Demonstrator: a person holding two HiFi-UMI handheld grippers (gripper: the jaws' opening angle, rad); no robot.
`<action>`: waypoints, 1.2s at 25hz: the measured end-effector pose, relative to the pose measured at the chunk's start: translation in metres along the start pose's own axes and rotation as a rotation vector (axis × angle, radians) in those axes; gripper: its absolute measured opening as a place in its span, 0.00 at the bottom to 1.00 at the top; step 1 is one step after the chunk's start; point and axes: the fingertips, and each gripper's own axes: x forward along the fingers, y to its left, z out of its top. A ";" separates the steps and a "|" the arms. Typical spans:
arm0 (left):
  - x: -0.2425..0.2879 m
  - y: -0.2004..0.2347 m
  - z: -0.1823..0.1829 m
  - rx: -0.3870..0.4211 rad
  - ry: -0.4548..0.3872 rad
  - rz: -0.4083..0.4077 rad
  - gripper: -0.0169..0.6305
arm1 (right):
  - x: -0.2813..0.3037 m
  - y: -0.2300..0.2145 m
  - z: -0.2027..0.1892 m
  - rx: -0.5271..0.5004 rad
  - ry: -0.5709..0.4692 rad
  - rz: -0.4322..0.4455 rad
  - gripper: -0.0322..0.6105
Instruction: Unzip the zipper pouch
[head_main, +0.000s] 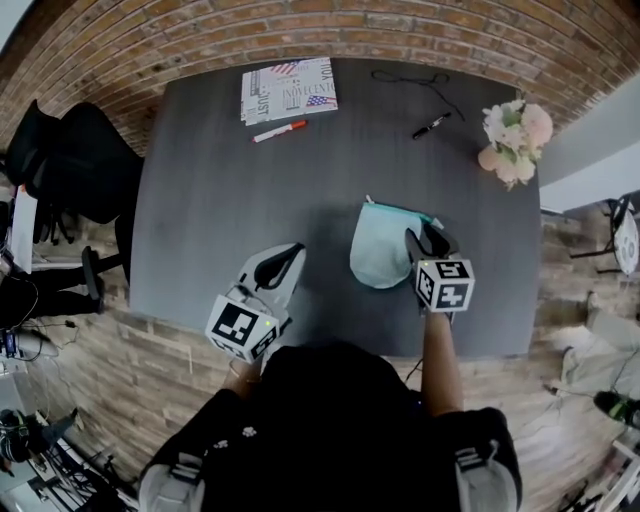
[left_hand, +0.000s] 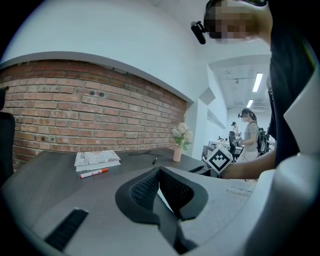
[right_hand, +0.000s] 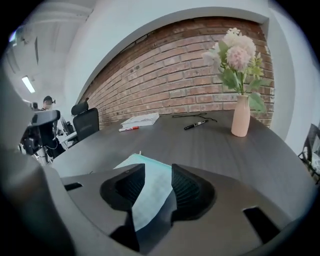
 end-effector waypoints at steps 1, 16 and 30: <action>0.001 0.003 0.000 -0.004 0.001 -0.004 0.03 | 0.004 -0.002 -0.002 -0.002 0.012 -0.008 0.31; 0.019 0.026 0.004 -0.002 0.016 -0.063 0.03 | 0.038 -0.013 -0.029 -0.027 0.163 -0.088 0.31; 0.023 0.042 0.002 -0.012 -0.002 -0.079 0.03 | 0.043 -0.011 -0.030 -0.086 0.202 -0.104 0.15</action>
